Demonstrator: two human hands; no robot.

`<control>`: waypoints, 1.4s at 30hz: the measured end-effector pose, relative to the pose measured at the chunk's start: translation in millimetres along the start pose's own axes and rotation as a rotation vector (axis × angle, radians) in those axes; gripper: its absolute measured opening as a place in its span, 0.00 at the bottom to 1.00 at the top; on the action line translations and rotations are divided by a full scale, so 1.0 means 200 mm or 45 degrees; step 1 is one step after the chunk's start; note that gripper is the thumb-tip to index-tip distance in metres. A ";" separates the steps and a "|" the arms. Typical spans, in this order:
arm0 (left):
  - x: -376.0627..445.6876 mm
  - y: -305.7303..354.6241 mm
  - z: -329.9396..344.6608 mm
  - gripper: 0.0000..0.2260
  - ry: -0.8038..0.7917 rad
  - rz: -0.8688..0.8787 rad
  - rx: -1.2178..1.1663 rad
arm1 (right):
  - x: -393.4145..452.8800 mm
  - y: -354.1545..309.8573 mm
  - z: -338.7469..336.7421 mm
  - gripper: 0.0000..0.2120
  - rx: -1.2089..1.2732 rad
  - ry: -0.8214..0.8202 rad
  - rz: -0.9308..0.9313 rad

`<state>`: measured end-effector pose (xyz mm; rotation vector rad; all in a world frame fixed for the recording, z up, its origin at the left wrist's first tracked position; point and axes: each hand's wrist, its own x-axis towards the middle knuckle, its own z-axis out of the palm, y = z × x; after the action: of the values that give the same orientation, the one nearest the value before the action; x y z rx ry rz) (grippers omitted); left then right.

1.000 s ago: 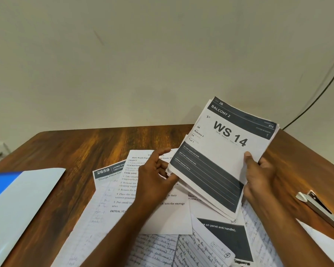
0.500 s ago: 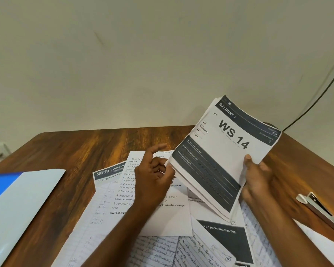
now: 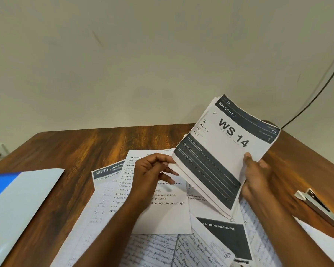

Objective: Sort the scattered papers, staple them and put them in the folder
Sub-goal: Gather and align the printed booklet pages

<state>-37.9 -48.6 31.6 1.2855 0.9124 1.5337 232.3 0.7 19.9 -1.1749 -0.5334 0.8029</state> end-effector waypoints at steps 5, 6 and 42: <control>0.02 0.00 -0.03 0.16 -0.049 -0.131 -0.172 | 0.02 0.02 0.00 0.04 -0.019 -0.022 0.025; 0.02 0.00 -0.03 0.14 -0.061 -0.145 -0.193 | 0.02 0.02 0.00 0.04 -0.026 -0.025 0.024; 0.04 -0.03 -0.06 0.13 0.168 -0.318 0.028 | 0.02 0.02 -0.01 0.09 -0.134 -0.052 -0.061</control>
<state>-49.7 -39.5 25.5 1.0504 1.1321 1.4260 234.7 3.5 14.8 -1.2396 -0.6416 0.7670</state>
